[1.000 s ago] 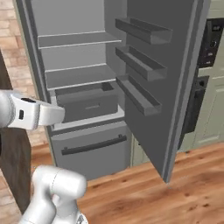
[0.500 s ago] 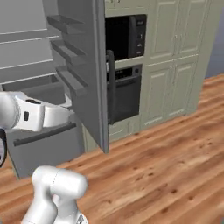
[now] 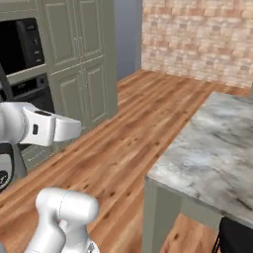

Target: Place one of the steaks on the plate and the other in the bowl. Then place the bowl in the fridge.

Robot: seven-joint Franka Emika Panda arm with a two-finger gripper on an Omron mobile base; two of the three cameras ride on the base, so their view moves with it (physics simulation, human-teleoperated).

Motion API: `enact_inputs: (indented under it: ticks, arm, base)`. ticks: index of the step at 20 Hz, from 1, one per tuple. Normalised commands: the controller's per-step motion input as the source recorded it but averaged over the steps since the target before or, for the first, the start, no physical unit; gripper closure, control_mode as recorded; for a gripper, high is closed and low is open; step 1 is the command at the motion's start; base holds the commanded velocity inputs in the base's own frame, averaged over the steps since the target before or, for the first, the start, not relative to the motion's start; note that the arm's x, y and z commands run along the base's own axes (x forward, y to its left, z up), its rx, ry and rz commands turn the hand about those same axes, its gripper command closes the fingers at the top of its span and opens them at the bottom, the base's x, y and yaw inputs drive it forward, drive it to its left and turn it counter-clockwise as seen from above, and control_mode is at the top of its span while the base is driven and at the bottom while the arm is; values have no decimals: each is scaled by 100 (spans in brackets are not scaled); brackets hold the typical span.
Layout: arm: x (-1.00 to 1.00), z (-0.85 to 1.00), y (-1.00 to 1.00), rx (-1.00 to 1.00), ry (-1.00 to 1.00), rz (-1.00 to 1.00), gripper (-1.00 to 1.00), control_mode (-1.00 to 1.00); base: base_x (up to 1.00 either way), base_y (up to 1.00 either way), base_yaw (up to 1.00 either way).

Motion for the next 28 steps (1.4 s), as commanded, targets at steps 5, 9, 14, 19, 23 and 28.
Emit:
enact_inputs:
  ticks: [5,9,14,19,23,28]
  arm:
    - [0,0,0,0,0,0,-100,100]
    - [0,0,0,0,0,0,-100,100]
    - [0,0,0,0,0,0,-100,100]
    - [0,0,0,0,0,0,-100,100]
    - [0,0,0,0,0,0,-100,100]
    - [0,0,0,0,0,0,-100,100]
  base:
    - [99,43,-24]
    - [100,56,0]
    - [59,-56,-3]
    - [72,-13,-15]
    - [98,4,-30]
    - [99,-16,-19]
